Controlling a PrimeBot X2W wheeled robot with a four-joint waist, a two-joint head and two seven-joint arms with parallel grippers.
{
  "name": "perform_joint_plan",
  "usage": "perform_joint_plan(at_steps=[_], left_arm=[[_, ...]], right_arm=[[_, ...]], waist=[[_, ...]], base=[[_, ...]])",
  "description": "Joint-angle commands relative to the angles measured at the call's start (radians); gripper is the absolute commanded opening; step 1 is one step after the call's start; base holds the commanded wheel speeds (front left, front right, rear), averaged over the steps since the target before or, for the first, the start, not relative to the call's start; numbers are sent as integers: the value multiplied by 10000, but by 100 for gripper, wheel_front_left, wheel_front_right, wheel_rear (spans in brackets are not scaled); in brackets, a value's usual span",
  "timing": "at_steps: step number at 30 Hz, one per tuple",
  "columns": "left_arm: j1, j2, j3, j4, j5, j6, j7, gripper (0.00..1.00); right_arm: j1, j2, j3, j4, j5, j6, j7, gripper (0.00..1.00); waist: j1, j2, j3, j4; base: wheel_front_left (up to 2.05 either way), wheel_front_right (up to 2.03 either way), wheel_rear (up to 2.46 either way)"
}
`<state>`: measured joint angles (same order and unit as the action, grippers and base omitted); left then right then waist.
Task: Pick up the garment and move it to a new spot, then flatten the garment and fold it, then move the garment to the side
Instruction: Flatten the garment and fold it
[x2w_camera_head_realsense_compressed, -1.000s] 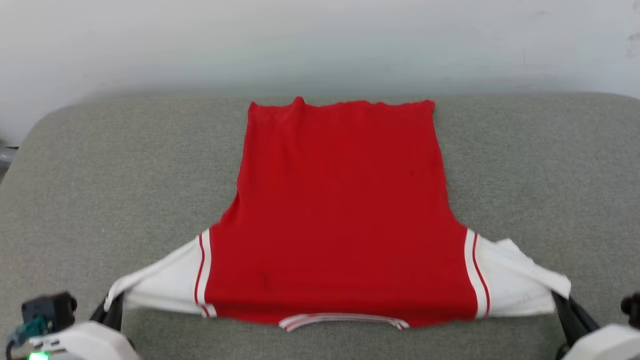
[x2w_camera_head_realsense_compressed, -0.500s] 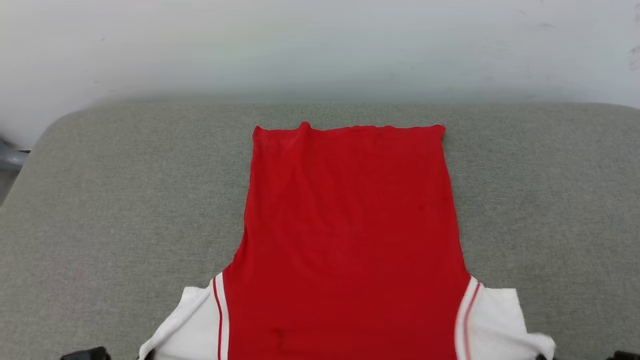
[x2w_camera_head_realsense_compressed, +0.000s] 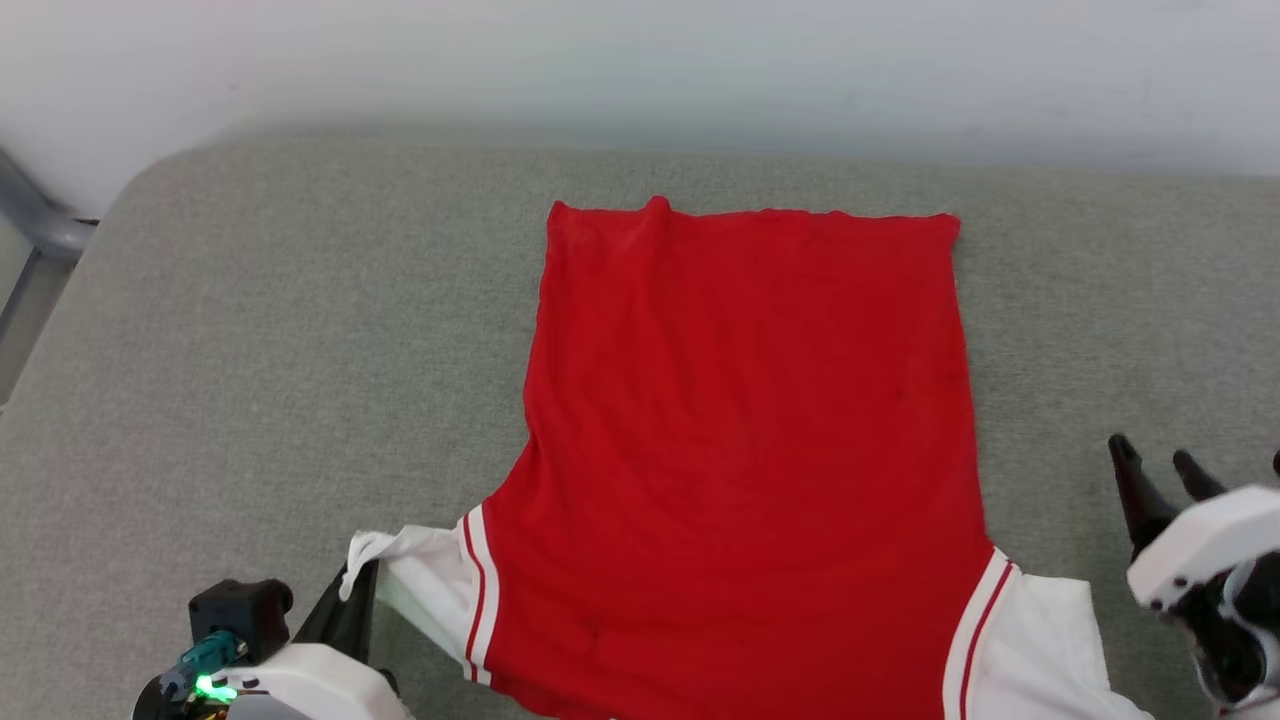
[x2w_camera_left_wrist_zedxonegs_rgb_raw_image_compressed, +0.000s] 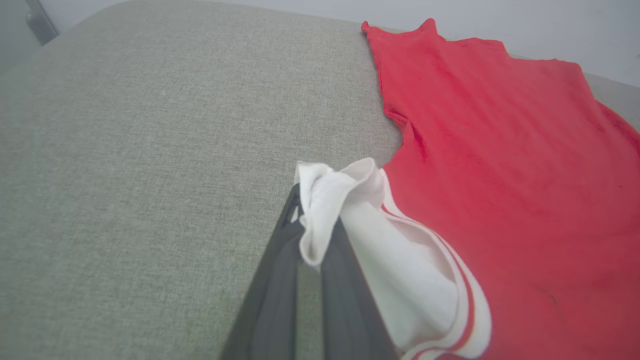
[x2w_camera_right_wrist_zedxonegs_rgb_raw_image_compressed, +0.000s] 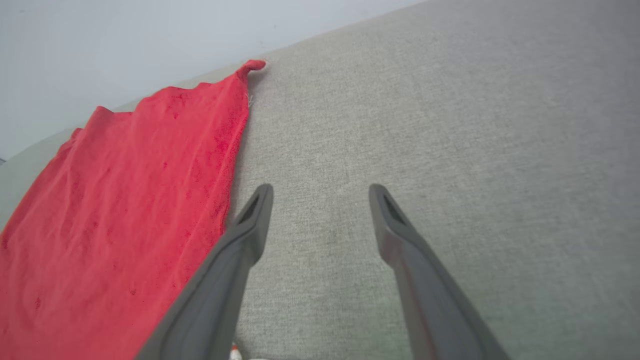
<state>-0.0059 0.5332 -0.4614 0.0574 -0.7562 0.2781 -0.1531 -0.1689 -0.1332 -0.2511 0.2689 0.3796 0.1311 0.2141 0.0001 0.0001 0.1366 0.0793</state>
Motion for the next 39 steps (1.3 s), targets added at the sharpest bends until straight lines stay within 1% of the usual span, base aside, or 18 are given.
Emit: perform_joint_plan(at_steps=[1, 5, 9, 10, 15, 19, 24, 28, 32, 33, 34, 36, 39], left_arm=[[-416, -101, -122, -12, 202, -133, -129, 0], [-1027, -382, -314, -74, 510, -237, -371, 0], [-1505, -663, -441, -239, 699, -346, -557, 0], [-1505, -663, -441, -239, 699, -346, -557, 0], [-1971, -1068, -641, -458, 916, -514, -773, 0], [-2320, -1403, -795, -568, 1037, -754, -899, 0], [-2703, -1775, -879, -694, 1190, -1014, -1012, 0], [-2821, -1920, -807, -686, 1307, -1153, -1071, 0], [-2716, -2034, -637, -626, 1366, -1173, -1103, 0], [-2695, -2056, -604, -617, 1379, -1187, -1112, 0], [-2686, -2066, -578, -600, 1381, -1197, -1117, 0], [-2678, -2087, -523, -555, 1420, -1213, -1119, 0], [-2647, -2107, -422, -476, 1404, -1256, -1126, 0]], right_arm=[[-937, -279, 34, 591, 138, -7, 357, 100], [-2737, -889, 256, 1924, 172, -7, 1358, 100], [-4518, -1378, 467, 2853, 85, -7, 2448, 100], [-4518, -1378, 467, 2853, 85, -7, 2448, 100], [-6505, -1882, 633, 3516, -286, -7, 3953, 100], [-7719, -2174, 513, 3904, -719, -7, 4857, 100], [-8555, -2331, 434, 4212, -1463, -7, 5446, 100], [-8661, -2297, 230, 4602, -1930, -7, 5926, 100], [-8006, -1899, -139, 5565, -2382, -14, 7411, 100], [-7877, -1841, -240, 5682, -2501, -15, 7699, 34], [-7811, -1794, -384, 5713, -2567, -15, 7856, 0], [-7737, -1693, -544, 5704, -2741, -14, 8127, 0], [-7952, -1695, -593, 5166, -2828, -12, 7923, 0]], waist=[[-1, -1, 571, 510], [-1, -1, 1147, 1004], [-1, -1, 1781, 1513], [-1, -1, 1781, 1513], [-1, -1, 2542, 2117], [-1, -1, 3115, 2647], [-1, -1, 3719, 3095], [-1, -1, 3987, 3226], [-1, -1, 4048, 3197], [-1, -1, 4054, 3193], [-1, -1, 4053, 3191], [-1, -1, 4010, 3178], [-1, -1, 3915, 3106]], base=[[0, 0, 0], [0, 0, 0], [0, 0, 0], [0, 0, 0], [0, 0, 0], [0, 0, 0], [0, 0, 0], [0, 0, 0], [0, 0, 0], [0, 0, 0], [0, 0, 0], [0, 0, 0], [0, 0, 0]])
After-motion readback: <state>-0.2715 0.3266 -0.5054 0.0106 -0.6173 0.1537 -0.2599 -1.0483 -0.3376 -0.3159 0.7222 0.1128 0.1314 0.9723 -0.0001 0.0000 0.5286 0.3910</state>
